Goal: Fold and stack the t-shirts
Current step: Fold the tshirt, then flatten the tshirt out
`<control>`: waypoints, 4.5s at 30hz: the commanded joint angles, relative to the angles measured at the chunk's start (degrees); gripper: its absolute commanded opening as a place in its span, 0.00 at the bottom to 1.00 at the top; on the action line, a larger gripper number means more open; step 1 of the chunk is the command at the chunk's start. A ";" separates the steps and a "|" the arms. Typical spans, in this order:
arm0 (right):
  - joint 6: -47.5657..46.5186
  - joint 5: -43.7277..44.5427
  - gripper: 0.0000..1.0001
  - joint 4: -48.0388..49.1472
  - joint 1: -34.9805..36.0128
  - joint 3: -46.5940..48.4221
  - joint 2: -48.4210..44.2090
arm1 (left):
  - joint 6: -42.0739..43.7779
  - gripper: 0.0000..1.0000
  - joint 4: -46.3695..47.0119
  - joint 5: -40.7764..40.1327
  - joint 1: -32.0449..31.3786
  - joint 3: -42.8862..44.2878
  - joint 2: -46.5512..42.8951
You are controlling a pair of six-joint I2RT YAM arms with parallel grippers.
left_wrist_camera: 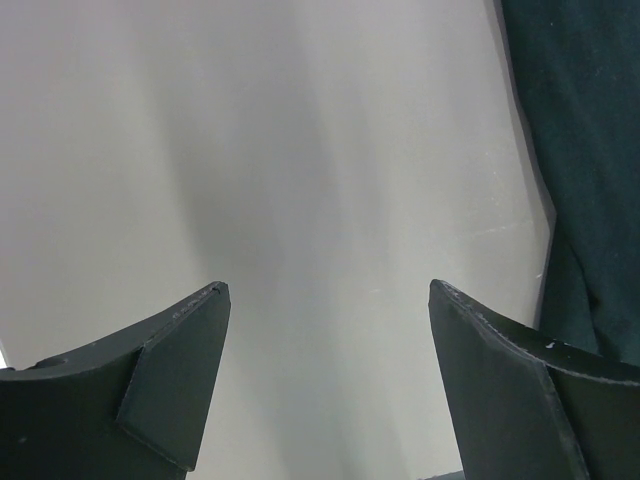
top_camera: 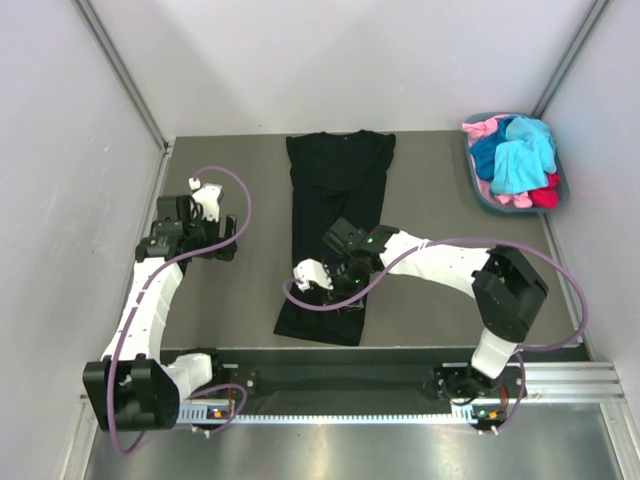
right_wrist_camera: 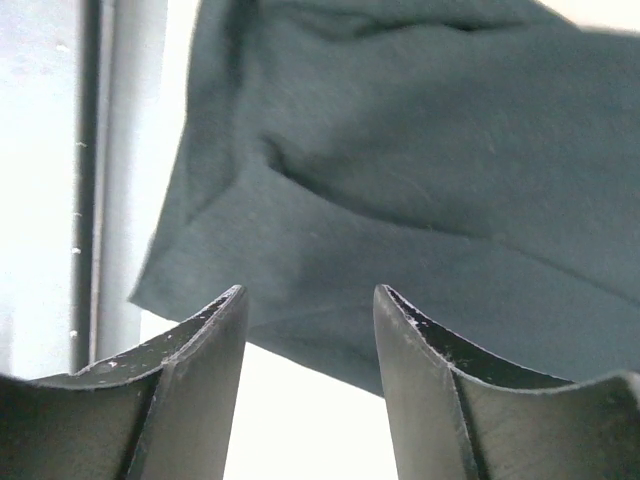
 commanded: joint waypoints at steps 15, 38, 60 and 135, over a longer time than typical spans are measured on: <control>-0.14 -0.05 0.39 -1.42 4.03 6.01 8.71 | 0.22 0.86 2.43 0.86 1.41 -0.94 -1.85; -5.15 18.97 0.00 4.23 -20.91 -11.89 -42.86 | 4.79 0.68 -8.03 16.96 -6.29 12.68 12.99; 1.79 8.93 0.00 2.01 -24.89 -31.17 -50.01 | 7.87 0.67 -10.04 11.32 -40.42 38.85 47.26; 2.68 6.29 0.00 1.93 -41.59 -33.19 -43.06 | 4.35 0.69 -18.66 18.97 -48.69 59.26 66.52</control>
